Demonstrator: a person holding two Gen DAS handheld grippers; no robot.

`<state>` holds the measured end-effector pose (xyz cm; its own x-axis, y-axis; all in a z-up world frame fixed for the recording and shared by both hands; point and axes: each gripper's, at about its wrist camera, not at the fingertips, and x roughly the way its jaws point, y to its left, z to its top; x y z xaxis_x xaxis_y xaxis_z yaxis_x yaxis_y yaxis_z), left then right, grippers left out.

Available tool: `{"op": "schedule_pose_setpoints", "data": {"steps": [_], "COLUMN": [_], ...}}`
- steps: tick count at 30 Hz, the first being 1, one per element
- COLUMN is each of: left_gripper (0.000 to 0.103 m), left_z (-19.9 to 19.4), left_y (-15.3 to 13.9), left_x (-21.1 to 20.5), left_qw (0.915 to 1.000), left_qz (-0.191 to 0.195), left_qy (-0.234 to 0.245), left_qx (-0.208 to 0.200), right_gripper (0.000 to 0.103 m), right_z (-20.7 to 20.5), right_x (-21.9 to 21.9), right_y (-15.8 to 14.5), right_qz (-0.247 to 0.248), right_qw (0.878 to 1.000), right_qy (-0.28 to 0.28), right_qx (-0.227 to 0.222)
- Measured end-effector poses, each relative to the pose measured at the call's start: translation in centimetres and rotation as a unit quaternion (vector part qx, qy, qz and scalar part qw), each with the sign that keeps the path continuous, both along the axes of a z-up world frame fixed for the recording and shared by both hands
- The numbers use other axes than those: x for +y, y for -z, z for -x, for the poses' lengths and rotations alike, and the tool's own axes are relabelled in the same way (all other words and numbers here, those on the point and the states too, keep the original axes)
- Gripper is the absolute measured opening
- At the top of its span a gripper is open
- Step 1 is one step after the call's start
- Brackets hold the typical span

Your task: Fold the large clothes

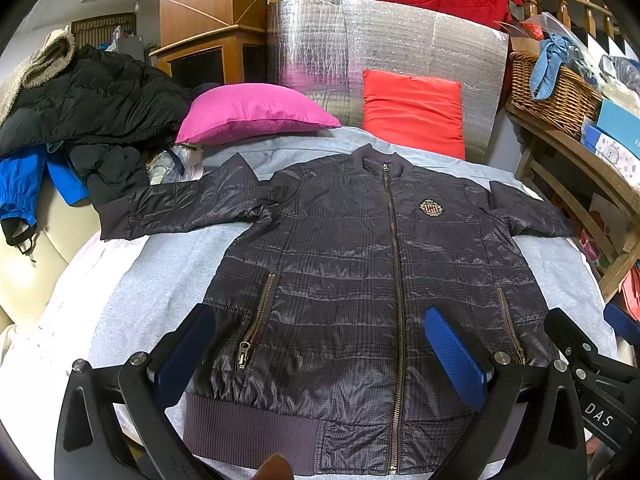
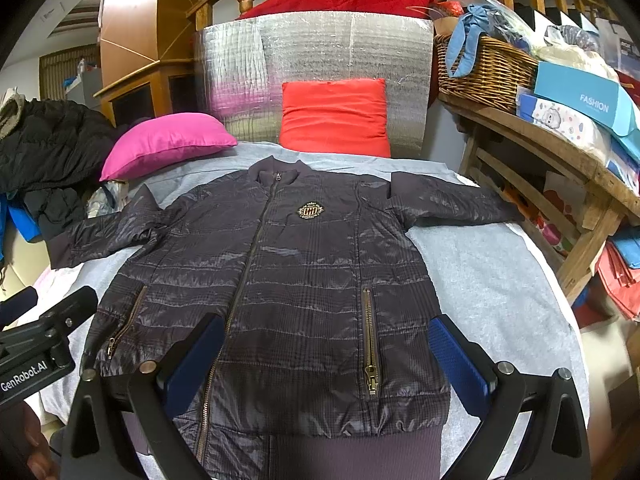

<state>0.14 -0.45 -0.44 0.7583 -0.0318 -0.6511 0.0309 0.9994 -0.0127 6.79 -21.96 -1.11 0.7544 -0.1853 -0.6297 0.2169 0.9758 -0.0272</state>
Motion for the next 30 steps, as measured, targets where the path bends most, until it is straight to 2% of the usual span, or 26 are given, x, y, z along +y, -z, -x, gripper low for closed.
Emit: {"op": "schedule_pose_setpoints", "data": {"steps": [30], "left_gripper": [0.103], "left_z": [-0.56], "left_y": [0.71], "left_x": [-0.11], "left_qw": [0.9997], "left_qz": [0.009], "left_qy": [0.008], "left_qx": [0.02], "right_gripper": [0.103], "right_z": [-0.01], "right_x": [-0.42], "right_y": [0.29], "right_qz": [-0.004], "right_qw": [1.0], "right_qy": [-0.001], "right_qx": [-0.001]}}
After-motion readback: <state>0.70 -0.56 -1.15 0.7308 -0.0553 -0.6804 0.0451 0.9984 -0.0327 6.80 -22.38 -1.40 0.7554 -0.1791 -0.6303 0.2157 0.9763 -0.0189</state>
